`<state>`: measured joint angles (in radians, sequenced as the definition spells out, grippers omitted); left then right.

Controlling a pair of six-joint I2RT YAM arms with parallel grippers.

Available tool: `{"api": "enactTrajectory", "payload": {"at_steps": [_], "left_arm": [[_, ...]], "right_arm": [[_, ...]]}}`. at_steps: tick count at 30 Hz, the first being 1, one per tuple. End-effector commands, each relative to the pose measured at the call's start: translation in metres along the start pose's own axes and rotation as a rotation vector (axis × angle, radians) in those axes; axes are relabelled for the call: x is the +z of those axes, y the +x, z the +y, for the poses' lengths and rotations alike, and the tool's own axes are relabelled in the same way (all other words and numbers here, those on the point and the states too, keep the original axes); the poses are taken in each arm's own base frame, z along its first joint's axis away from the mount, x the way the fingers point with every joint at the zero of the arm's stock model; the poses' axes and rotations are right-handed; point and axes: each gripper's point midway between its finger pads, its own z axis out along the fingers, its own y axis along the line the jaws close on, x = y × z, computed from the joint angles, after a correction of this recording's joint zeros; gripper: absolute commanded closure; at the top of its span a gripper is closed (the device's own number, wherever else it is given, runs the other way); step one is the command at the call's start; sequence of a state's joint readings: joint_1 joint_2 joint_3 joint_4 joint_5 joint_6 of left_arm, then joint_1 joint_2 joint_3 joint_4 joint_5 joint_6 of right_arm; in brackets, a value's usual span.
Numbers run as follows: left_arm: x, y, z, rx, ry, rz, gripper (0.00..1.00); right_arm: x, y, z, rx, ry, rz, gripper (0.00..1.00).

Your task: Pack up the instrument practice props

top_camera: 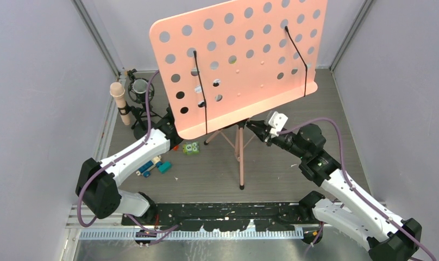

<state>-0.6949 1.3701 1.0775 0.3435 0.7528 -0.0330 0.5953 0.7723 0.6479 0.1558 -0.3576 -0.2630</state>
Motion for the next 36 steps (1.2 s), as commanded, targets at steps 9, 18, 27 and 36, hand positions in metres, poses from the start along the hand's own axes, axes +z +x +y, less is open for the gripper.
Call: {"api": "enactTrajectory", "payload": {"at_steps": [9, 18, 27, 36], "left_arm": [[0.002, 0.03, -0.013, -0.081, 0.046, 0.09, 1.0], [0.003, 0.028, -0.012, -0.088, 0.045, 0.082, 1.0], [0.005, 0.032, -0.008, -0.104, 0.023, 0.098, 1.0], [0.002, 0.027, 0.002, -0.098, -0.04, 0.094, 1.0]], "right_arm": [[0.003, -0.029, 0.018, -0.599, -0.102, -0.089, 0.99], [0.013, -0.03, 0.019, -0.843, -0.107, -0.03, 0.99], [0.019, -0.018, 0.015, -1.007, -0.088, 0.08, 0.95], [-0.002, -0.06, 0.007, -0.716, 0.056, -0.058, 0.35]]}}
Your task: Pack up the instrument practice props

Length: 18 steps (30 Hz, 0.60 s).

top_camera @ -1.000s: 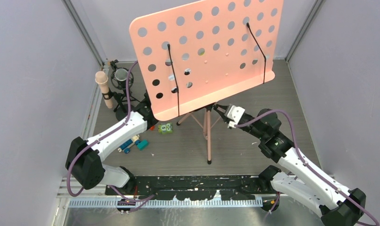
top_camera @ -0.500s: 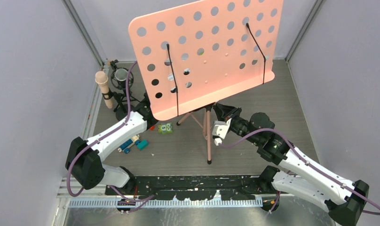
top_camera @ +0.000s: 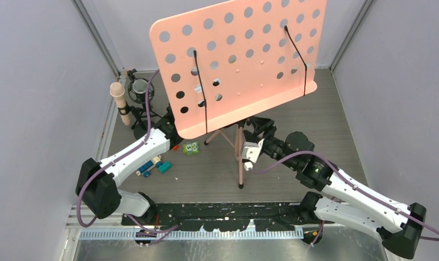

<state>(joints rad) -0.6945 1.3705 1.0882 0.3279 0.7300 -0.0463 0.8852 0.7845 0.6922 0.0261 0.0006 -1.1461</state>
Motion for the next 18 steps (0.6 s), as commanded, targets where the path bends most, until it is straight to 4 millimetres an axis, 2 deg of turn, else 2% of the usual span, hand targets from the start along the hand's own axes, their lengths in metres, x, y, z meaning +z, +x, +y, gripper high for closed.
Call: {"api": "enactTrajectory", "payload": {"at_steps": [1, 2, 3, 7, 10, 12, 14, 15, 18], "left_arm": [[0.002, 0.028, 0.0, -0.076, -0.025, 0.091, 1.0], [0.001, 0.028, 0.001, -0.074, -0.033, 0.093, 1.0], [0.001, 0.029, 0.002, -0.074, -0.039, 0.097, 1.0], [-0.001, 0.031, 0.005, -0.07, -0.053, 0.098, 1.0], [-0.001, 0.03, 0.004, -0.068, -0.054, 0.097, 1.0], [-0.002, 0.029, 0.004, -0.065, -0.057, 0.096, 1.0], [-0.003, 0.029, 0.005, -0.062, -0.062, 0.097, 1.0], [-0.003, 0.029, 0.005, -0.061, -0.063, 0.098, 1.0], [-0.004, 0.029, 0.008, -0.05, -0.076, 0.109, 1.0]], "right_arm": [[-0.019, -0.037, -0.041, 0.203, 0.149, -0.146, 0.19], [-0.026, -0.039, -0.046, 0.243, 0.17, -0.156, 0.04], [-0.034, -0.041, -0.049, 0.281, 0.188, -0.17, 0.01], [-0.057, -0.037, -0.047, 0.415, 0.23, -0.185, 0.0], [-0.074, -0.027, -0.044, 0.626, 0.295, -0.169, 0.0], [-0.084, -0.009, -0.046, 0.891, 0.412, -0.123, 0.0], [-0.093, 0.019, -0.043, 1.191, 0.557, -0.003, 0.0], [-0.095, 0.037, -0.027, 1.296, 0.594, 0.11, 0.0], [-0.093, 0.056, 0.002, 1.509, 0.649, 0.274, 0.0]]}}
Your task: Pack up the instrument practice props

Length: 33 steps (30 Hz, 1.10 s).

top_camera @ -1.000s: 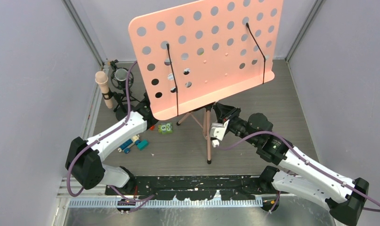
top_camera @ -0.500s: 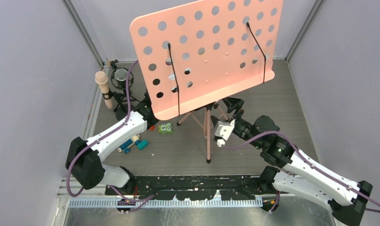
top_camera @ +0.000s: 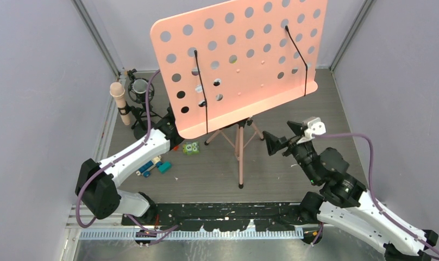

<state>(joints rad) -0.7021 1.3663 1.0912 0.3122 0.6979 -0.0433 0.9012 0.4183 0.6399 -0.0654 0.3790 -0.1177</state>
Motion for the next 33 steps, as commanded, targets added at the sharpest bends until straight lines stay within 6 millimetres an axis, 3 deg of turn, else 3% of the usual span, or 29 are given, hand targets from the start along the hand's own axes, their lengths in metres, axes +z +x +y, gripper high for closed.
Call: {"api": "enactTrajectory", "payload": {"at_steps": [1, 4, 7, 12, 15, 18, 26, 33], "left_arm": [[-0.005, 0.029, 0.007, -0.047, -0.057, 0.109, 1.0], [-0.006, 0.029, 0.005, -0.047, -0.056, 0.11, 1.0], [-0.007, 0.03, 0.005, -0.048, -0.054, 0.111, 1.0], [-0.007, 0.028, 0.003, -0.046, -0.046, 0.107, 1.0], [-0.008, 0.027, 0.002, -0.046, -0.045, 0.108, 1.0], [-0.007, 0.029, 0.003, -0.05, -0.044, 0.113, 1.0], [-0.006, 0.03, 0.002, -0.058, -0.035, 0.121, 1.0], [-0.004, 0.031, 0.001, -0.063, -0.025, 0.124, 1.0]], "right_arm": [[-0.006, 0.052, -0.019, 0.485, 0.331, 0.207, 0.0], [0.001, 0.059, -0.005, 0.766, 0.357, 0.2, 0.0], [0.016, 0.042, 0.02, 1.105, 0.26, 0.107, 0.03], [0.027, 0.032, 0.032, 1.564, 0.202, 0.009, 0.22], [0.031, 0.026, 0.031, 1.741, 0.159, -0.057, 0.33], [0.035, 0.027, 0.036, 1.792, 0.142, -0.035, 0.42], [0.039, 0.012, 0.027, 1.731, 0.161, -0.069, 0.41], [0.043, 0.0, 0.02, 1.672, 0.193, -0.059, 0.52]]}}
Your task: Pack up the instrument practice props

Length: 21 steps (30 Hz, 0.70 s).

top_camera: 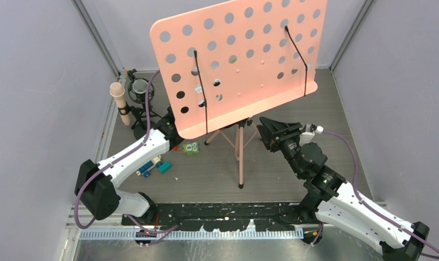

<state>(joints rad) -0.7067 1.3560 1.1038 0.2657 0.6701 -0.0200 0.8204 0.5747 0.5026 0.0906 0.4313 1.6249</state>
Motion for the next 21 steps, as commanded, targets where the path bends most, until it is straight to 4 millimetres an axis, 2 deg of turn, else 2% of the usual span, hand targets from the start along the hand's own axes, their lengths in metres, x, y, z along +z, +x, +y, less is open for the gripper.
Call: {"api": "enactTrajectory", "payload": {"at_steps": [1, 9, 14, 21], "left_arm": [[-0.002, 0.031, -0.001, -0.07, 0.0, 0.106, 1.0], [-0.002, 0.031, -0.001, -0.072, 0.0, 0.109, 1.0], [-0.002, 0.033, -0.001, -0.075, 0.001, 0.113, 1.0], [-0.001, 0.034, -0.002, -0.08, 0.009, 0.115, 1.0]], "right_arm": [[0.002, -0.004, 0.028, -0.009, -0.035, -0.019, 0.52], [0.014, 0.004, 0.019, -0.034, 0.02, 0.034, 0.49], [0.016, 0.005, 0.012, -0.039, 0.05, 0.05, 0.51], [0.018, 0.01, 0.015, -0.041, 0.036, 0.077, 0.58]]}}
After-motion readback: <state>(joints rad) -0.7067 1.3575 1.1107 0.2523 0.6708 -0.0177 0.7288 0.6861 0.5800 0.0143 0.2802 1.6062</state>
